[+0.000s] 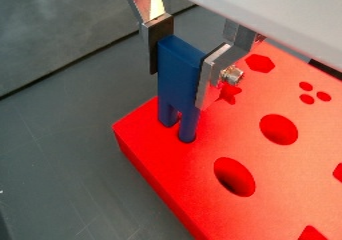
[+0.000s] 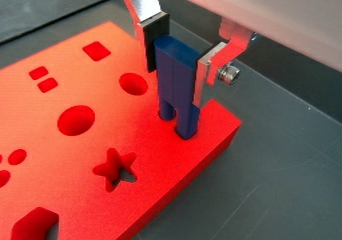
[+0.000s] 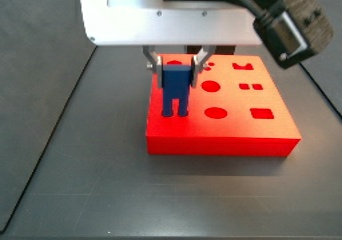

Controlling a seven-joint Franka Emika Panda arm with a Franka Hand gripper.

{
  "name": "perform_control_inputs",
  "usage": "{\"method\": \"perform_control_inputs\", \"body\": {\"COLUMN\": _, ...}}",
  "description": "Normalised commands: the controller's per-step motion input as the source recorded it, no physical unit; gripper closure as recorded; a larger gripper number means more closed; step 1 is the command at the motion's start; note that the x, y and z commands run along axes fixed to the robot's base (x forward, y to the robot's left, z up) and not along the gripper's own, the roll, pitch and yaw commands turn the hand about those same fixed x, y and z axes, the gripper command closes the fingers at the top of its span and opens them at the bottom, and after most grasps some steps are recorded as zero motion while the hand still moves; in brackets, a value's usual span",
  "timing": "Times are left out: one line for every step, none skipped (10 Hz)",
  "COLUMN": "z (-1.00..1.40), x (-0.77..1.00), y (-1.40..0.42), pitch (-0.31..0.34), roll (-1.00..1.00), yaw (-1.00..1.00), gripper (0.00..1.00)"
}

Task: Insert the square-circle object.

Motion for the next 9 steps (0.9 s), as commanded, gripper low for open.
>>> {"method": "perform_control_inputs", "body": {"z": -0.39, "x": 0.0, "y": -0.16, "pitch": -0.14, "roll": 0.02, "yaw": 0.0, "gripper": 1.0}}
{"method": "perform_control_inputs", "body": {"z": -0.29, "x": 0.17, "y": -0.13, "pitch": -0.127, "roll": 0.0, "yaw": 0.0, "gripper": 1.0}}
{"method": "perform_control_inputs", "body": {"z": -0.34, "x": 0.05, "y": -0.06, "pitch": -0.111, "roll": 0.0, "yaw": 0.0, "gripper": 1.0}}
{"method": "perform_control_inputs", "body": {"z": -0.54, "x": 0.0, "y": -0.03, "pitch": -0.123, "roll": 0.07, "yaw": 0.0, "gripper": 1.0}}
{"method": "perform_control_inputs", "body": {"z": -0.78, "x": 0.0, "y": -0.08, "pitch": -0.107, "roll": 0.16, "yaw": 0.0, "gripper": 1.0}}
{"method": "perform_control_inputs", "body": {"z": -0.84, "x": 0.0, "y": -0.13, "pitch": -0.087, "roll": 0.18, "yaw": -0.03, "gripper": 1.0}}
{"method": "perform_control_inputs", "body": {"z": -0.27, "x": 0.0, "y": 0.0, "pitch": -0.024, "roll": 0.06, "yaw": 0.0, "gripper": 1.0}}
{"method": "perform_control_inputs", "body": {"z": 0.0, "x": 0.0, "y": 0.0, "pitch": 0.0, "roll": 0.0, "yaw": 0.0, "gripper": 1.0}}
{"method": "perform_control_inputs", "body": {"z": 0.0, "x": 0.0, "y": 0.0, "pitch": 0.0, "roll": 0.0, "yaw": 0.0, "gripper": 1.0}}
